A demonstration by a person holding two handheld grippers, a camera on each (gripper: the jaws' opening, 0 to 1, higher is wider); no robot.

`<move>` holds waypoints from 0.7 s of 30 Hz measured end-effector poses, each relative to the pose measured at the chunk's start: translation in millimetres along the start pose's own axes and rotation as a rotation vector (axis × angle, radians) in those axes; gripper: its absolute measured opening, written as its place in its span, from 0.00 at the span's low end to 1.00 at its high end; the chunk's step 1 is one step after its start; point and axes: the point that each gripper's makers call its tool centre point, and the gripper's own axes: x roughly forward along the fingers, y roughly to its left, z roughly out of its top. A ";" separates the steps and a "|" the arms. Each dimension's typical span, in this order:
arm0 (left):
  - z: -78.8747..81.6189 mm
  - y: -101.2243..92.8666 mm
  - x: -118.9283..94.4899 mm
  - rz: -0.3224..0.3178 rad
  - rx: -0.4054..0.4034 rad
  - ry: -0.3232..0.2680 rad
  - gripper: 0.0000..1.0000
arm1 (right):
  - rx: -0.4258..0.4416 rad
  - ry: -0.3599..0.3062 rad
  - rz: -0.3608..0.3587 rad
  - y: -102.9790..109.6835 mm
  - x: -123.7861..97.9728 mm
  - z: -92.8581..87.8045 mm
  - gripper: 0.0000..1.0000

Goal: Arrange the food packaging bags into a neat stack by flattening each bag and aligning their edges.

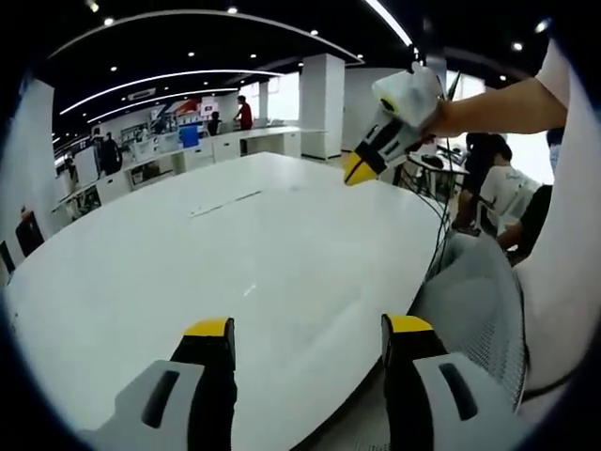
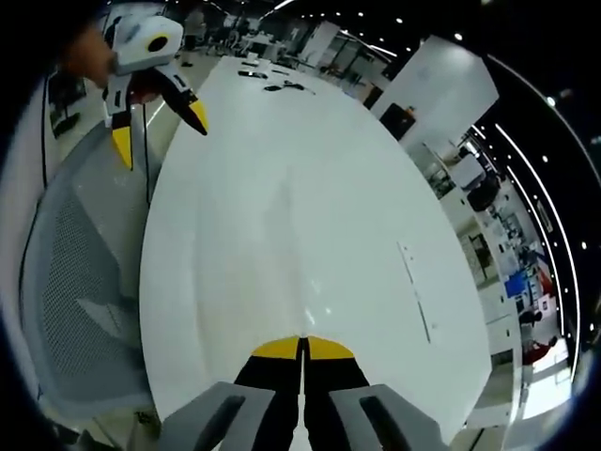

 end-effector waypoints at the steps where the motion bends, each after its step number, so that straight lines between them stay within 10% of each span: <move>1: 1.8 -0.4 -0.4 -0.002 0.003 0.000 0.62 | -0.001 0.000 0.000 0.1 -0.7 0.3 0.00; 21: 55.7 4.3 6.0 -0.051 0.113 -0.030 0.58 | -0.014 0.029 0.001 -1.2 -16.7 5.8 0.00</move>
